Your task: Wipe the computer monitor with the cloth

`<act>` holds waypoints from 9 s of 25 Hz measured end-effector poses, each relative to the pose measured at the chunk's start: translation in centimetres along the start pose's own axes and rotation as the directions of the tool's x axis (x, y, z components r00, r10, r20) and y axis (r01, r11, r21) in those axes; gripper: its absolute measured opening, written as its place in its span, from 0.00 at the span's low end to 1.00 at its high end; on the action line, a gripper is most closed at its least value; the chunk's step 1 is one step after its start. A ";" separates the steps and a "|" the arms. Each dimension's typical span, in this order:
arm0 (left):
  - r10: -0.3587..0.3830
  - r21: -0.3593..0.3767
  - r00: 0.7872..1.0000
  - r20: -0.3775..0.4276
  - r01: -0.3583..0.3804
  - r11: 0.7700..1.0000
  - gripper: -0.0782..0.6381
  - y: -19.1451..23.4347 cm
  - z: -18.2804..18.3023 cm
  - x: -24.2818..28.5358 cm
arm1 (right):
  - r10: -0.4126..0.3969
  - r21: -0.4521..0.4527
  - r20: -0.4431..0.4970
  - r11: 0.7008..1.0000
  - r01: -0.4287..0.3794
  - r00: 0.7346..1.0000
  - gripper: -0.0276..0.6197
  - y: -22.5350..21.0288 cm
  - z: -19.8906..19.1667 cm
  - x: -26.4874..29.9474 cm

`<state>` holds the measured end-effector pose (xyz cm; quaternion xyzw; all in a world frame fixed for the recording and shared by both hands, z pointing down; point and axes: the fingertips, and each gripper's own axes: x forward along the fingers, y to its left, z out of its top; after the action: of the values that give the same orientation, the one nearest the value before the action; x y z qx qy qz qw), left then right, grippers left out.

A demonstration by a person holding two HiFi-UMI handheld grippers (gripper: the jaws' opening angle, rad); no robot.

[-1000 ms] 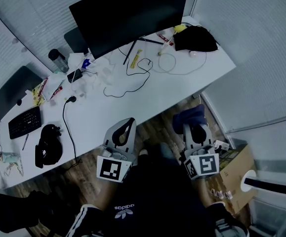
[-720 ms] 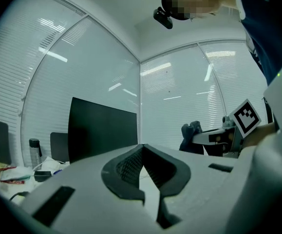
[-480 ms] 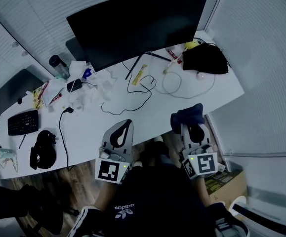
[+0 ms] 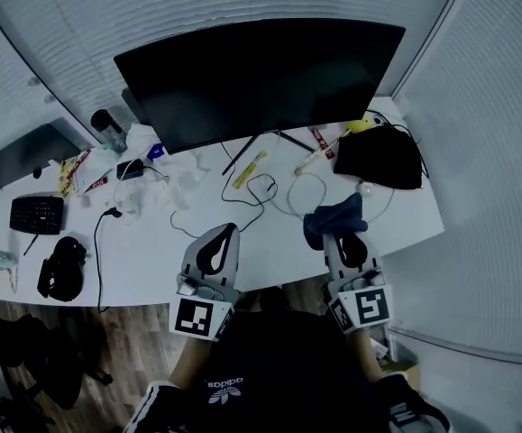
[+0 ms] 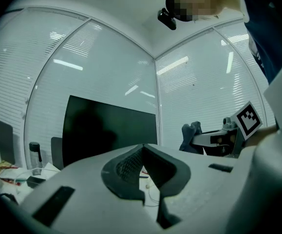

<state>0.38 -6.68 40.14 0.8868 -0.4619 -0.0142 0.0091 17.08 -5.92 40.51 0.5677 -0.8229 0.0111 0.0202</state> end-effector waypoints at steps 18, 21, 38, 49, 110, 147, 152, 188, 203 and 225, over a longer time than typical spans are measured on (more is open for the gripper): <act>0.176 -0.002 0.984 0.026 -0.176 0.984 0.12 2.9 0.0 3.0 | 0.173 -0.017 0.008 0.985 -0.173 0.985 0.12 -1.9 0.4 6.9; 0.197 0.001 0.980 0.029 -0.197 0.980 0.12 4.1 0.2 3.0 | 0.200 -0.020 0.021 0.980 -0.200 0.980 0.12 -1.2 1.2 8.3; 0.270 0.006 0.960 0.072 -0.271 0.963 0.12 8.9 3.0 -1.0 | 0.332 -0.149 0.295 0.942 -0.300 0.896 0.12 7.1 16.3 17.5; 0.265 0.007 0.961 0.080 -0.266 0.964 0.12 10.6 3.6 -2.6 | 0.370 -0.205 0.378 0.928 -0.313 0.849 0.12 13.6 24.2 23.5; 0.261 -0.010 0.963 0.064 -0.261 0.965 0.12 8.3 3.5 1.9 | 0.285 -0.347 0.197 0.915 -0.205 0.938 0.12 6.4 18.6 32.9; 0.204 0.020 0.977 0.058 -0.205 0.979 0.12 -0.5 3.1 8.5 | 0.058 -0.376 0.213 0.926 0.027 0.975 0.11 -15.2 18.7 27.6; 0.204 0.021 0.978 0.053 -0.205 0.979 0.12 -1.6 2.9 9.1 | 0.020 -0.383 0.207 0.922 0.062 0.978 0.11 -18.4 18.4 26.7; 0.192 0.024 0.981 0.042 -0.193 0.981 0.12 -3.0 2.2 11.7 | -0.256 -0.308 0.173 0.903 0.299 0.951 0.11 -34.6 16.3 23.5; 0.204 0.033 0.979 0.004 -0.204 0.979 0.12 -2.9 1.6 11.9 | -0.244 -0.311 0.049 0.918 0.247 0.968 0.11 -34.9 9.0 23.9; 0.203 0.024 0.979 -0.011 -0.203 0.979 0.12 -2.6 1.0 12.4 | -0.224 -0.327 -0.062 0.925 0.192 0.973 0.11 -35.0 0.8 24.2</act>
<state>9.59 -15.31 38.83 0.8351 -0.5501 -0.0019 0.0037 41.21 -41.01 40.62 0.6397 -0.7470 -0.0964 0.1534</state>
